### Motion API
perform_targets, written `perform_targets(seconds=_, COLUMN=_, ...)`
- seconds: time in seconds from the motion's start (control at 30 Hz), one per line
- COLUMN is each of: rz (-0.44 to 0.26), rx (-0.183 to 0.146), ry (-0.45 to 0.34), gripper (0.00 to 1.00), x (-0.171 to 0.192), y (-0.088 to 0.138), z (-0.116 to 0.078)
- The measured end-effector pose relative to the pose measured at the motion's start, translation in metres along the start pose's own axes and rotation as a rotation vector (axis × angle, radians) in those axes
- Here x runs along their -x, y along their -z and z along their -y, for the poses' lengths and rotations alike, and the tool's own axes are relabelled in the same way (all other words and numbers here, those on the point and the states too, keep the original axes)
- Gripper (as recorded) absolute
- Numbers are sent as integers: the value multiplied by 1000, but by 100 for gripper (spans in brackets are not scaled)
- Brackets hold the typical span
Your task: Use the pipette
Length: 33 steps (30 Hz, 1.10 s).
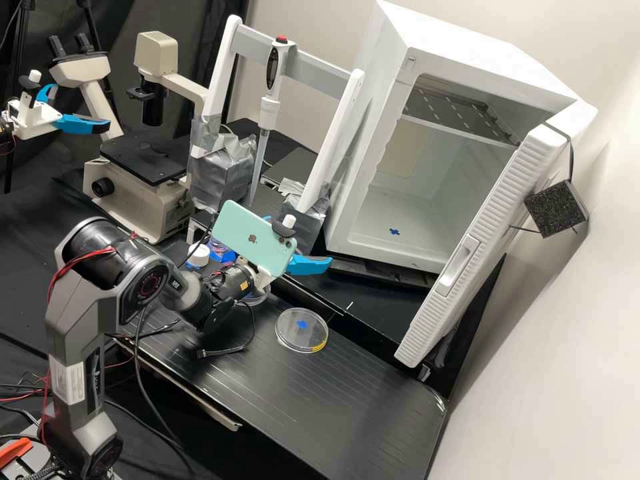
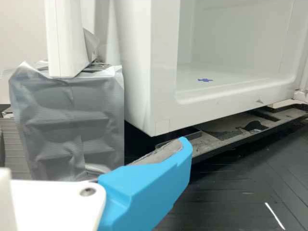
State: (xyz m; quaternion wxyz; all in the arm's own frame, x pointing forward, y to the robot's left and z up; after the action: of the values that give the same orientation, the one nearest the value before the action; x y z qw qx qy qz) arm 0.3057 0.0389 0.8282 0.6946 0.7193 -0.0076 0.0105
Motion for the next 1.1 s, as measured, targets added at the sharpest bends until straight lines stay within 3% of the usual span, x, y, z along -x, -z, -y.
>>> perform_targets(seconds=0.4, rz=-3, rx=-2, ry=-3, gripper=100, x=2, y=0, z=0)
perform_targets(seconds=0.57, rz=-30, rx=-30, ry=-15, gripper=100, x=22, y=7, z=-6)
perform_targets(seconds=0.83, rz=-182, rx=-38, ry=-69, gripper=100, x=53, y=38, z=-19)
perform_targets(seconds=1.1, rz=-357, rx=14, ry=-98, gripper=100, x=72, y=86, z=-26)
